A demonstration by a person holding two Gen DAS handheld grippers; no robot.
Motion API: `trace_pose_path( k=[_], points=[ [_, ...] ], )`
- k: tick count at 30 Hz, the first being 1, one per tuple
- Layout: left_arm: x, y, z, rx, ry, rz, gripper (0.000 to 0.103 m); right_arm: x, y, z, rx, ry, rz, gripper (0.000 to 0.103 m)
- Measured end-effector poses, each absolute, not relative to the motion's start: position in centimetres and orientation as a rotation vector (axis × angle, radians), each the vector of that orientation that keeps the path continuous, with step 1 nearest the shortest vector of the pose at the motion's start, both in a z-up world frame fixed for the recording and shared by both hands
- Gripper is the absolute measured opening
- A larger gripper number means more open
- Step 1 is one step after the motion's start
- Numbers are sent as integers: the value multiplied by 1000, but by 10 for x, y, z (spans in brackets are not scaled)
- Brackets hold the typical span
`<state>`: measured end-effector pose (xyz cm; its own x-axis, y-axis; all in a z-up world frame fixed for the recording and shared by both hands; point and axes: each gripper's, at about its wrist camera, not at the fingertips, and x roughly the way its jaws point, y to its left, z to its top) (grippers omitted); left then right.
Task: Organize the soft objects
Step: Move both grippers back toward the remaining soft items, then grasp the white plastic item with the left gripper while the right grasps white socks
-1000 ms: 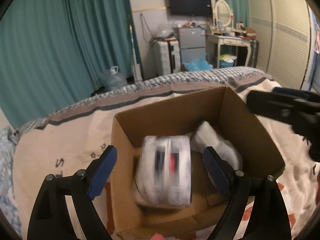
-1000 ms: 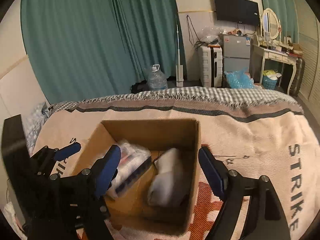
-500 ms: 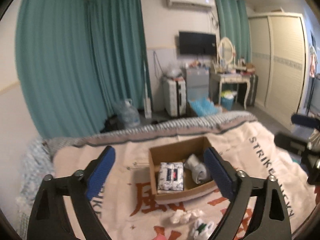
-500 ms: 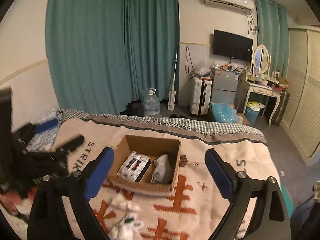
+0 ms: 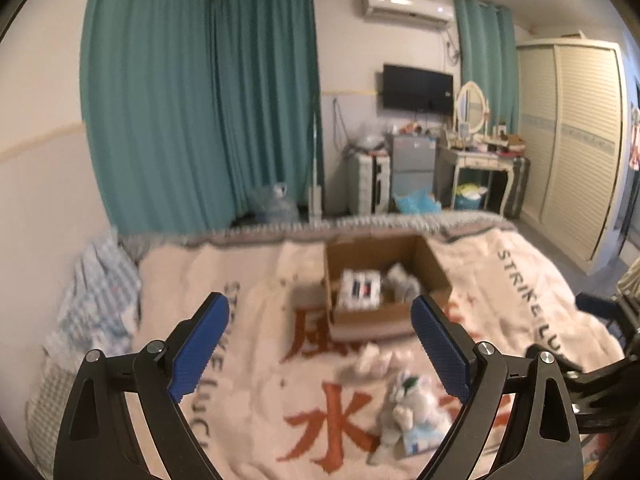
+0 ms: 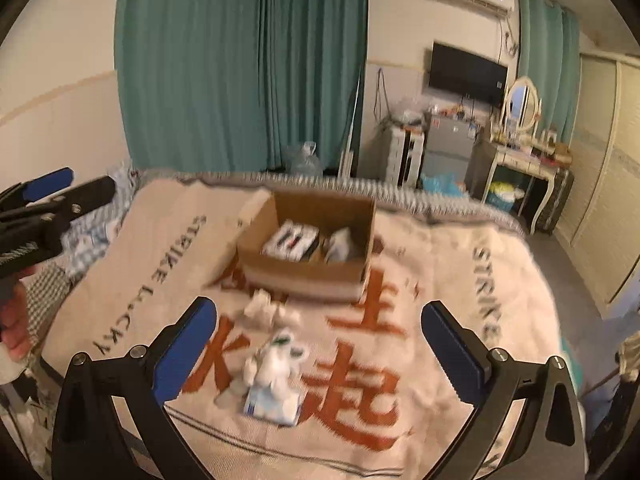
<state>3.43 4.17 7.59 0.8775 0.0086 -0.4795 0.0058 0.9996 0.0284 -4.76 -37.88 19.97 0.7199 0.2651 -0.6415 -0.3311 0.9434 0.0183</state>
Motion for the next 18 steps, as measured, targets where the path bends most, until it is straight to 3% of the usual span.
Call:
trace_pose_path(
  k=[5, 10, 16, 18],
  points=[
    [49, 49, 11, -21, 579, 53, 94, -29, -359, 125, -106, 812, 329, 103],
    [59, 55, -42, -34, 639, 70, 94, -11, -334, 59, -114, 933, 386, 92],
    [76, 64, -82, -64, 719, 105, 94, 9, -325, 15, -60, 1039, 428, 62],
    [79, 65, -89, -75, 729, 108, 94, 12, -324, 11, -37, 1049, 445, 37]
  ],
)
